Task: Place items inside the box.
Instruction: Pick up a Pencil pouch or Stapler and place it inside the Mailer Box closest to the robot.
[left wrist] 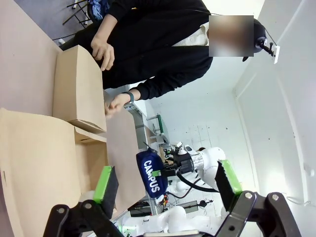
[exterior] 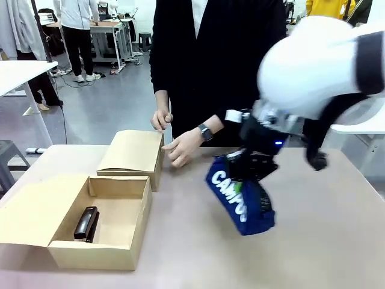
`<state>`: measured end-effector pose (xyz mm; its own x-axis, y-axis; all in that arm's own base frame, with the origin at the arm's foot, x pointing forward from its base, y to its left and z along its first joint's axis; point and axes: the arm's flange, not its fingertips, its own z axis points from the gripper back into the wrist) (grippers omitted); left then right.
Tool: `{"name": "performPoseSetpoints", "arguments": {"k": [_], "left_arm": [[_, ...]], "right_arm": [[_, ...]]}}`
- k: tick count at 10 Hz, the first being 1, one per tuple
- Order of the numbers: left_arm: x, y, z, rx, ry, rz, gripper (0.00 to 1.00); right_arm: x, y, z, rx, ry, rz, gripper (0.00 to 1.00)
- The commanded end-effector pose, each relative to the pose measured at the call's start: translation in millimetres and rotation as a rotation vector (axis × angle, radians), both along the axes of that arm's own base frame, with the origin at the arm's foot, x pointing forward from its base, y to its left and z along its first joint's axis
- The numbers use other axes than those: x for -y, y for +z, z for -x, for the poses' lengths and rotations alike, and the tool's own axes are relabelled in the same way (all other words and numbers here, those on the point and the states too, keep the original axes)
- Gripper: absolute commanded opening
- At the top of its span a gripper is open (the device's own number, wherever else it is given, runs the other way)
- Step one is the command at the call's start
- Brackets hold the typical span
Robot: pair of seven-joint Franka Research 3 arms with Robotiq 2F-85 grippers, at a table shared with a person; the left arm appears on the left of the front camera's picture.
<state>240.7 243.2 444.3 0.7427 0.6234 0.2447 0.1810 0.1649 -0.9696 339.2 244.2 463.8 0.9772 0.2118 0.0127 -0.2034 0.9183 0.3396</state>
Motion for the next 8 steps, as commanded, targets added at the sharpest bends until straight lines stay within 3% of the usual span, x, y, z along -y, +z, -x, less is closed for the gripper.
{"name": "performPoseSetpoints", "arguments": {"k": [1,2,4,7,8], "left_arm": [[0.3,1.3,0.4,0.025,0.003,0.007,1.00],[0.3,1.3,0.4,0.025,0.003,0.007,1.00],[0.3,1.3,0.4,0.025,0.003,0.007,1.00],[0.3,1.3,0.4,0.025,0.003,0.007,1.00],[0.3,1.3,0.4,0.025,0.003,0.007,1.00]], "right_arm": [[82.0,4.5,29.5,0.007,-0.098,-0.072,0.07],[108.8,0.7,36.4,0.003,-0.180,-0.080,0.07],[132.5,-7.3,39.7,-0.005,-0.209,-0.101,0.07],[107.3,-5.2,28.3,0.010,-0.198,-0.128,0.07],[65.8,4.9,18.6,0.071,-0.185,-0.162,0.07]]}}
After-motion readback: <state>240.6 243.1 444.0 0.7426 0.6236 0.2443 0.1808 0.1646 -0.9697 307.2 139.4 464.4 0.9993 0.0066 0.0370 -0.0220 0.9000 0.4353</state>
